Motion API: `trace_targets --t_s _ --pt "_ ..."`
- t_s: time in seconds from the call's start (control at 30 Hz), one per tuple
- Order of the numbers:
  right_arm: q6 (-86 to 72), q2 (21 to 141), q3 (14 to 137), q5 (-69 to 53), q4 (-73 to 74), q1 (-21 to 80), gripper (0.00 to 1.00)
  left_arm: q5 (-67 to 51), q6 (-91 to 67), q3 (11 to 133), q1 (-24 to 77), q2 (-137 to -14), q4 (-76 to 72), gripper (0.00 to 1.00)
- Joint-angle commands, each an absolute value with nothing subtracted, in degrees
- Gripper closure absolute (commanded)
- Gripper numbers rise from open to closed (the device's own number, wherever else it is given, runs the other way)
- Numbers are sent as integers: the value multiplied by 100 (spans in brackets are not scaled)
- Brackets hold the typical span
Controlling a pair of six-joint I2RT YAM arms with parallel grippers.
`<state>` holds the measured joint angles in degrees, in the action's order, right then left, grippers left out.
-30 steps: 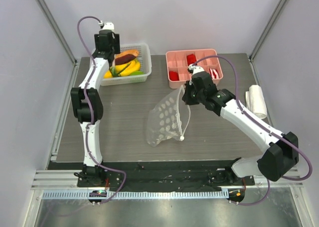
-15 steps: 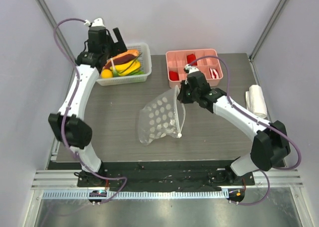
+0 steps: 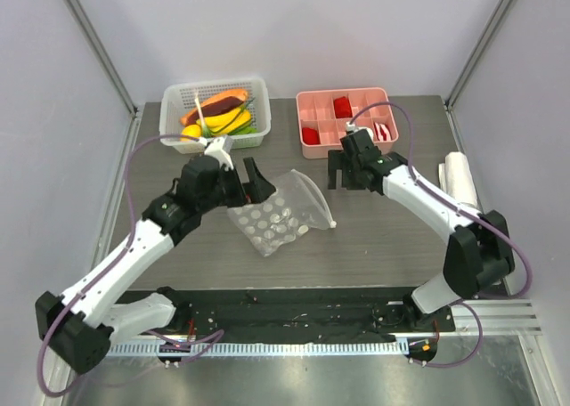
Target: Open the zip-top bag and remove the fake food
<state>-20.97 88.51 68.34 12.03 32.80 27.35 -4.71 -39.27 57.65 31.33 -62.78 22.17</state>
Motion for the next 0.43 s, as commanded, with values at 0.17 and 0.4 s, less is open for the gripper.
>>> trace_targets --t_s 0.17,0.4 --pt "-2460 6638 5987 1864 3823 2769 0 219 -4456 4421 3568 -4132 1818 0" --pt "-2408 5442 5309 1223 3008 2777 0 53 -4184 4525 3568 -3288 1855 0"
